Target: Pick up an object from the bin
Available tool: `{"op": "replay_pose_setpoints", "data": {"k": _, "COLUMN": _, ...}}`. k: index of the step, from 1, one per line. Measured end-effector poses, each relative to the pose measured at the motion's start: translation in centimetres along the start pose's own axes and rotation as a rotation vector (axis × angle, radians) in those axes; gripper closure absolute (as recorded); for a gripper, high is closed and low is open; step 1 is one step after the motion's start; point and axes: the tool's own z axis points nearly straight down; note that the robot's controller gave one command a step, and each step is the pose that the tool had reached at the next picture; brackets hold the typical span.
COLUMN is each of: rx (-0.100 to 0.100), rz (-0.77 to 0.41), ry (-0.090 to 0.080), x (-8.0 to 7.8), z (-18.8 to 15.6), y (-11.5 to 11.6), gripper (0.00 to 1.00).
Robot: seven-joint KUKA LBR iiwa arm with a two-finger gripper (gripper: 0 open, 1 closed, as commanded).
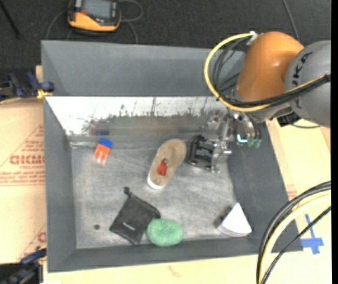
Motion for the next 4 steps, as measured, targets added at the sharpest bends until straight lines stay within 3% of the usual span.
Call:
{"op": "replay_pose_setpoints", "data": {"k": 1, "rx": 0.001, "rz": -0.001, "ry": -0.008, "x": -0.2, "z": -0.5, "y": 0.0, "gripper": 0.00}}
{"op": "replay_pose_setpoints", "data": {"k": 2, "rx": -0.003, "rz": 0.033, "ry": -0.022, "x": -0.5, "z": 8.7, "y": 0.4, "gripper": 1.00}}
{"op": "replay_pose_setpoints", "data": {"k": 4, "rx": -0.002, "rz": 0.032, "ry": -0.021, "x": -0.5, "z": 8.7, "y": 0.4, "gripper": 1.00}}
